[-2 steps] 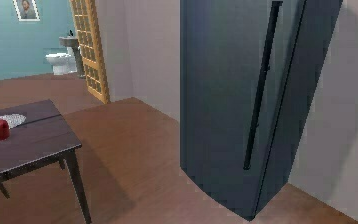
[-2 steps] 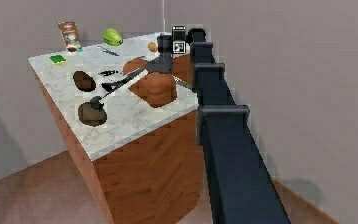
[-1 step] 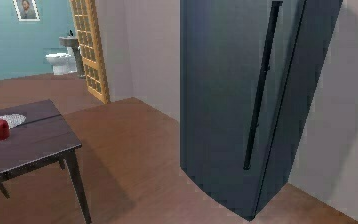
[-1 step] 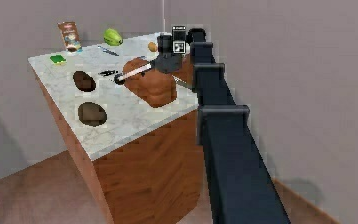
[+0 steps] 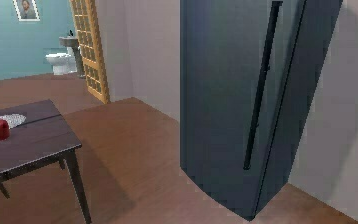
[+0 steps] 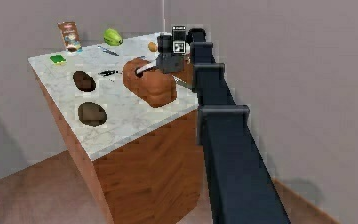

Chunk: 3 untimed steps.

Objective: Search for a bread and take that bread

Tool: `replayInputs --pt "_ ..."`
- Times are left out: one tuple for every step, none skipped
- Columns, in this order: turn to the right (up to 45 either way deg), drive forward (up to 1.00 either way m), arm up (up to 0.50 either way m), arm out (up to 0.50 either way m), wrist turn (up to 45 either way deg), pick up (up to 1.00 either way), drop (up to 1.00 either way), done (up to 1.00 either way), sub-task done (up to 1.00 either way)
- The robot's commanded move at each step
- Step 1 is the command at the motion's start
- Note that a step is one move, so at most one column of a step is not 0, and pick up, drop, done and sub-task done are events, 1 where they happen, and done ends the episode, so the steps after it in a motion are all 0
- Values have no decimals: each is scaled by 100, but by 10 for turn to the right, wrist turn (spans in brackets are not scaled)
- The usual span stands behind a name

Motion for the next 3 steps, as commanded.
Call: replayInputs --pt "0 0 -8 0 0 0 0 0 0" --pt "0 0 0 0 0 100 0 0 0" --pt "0 0 8 0 0 0 0 0 0"
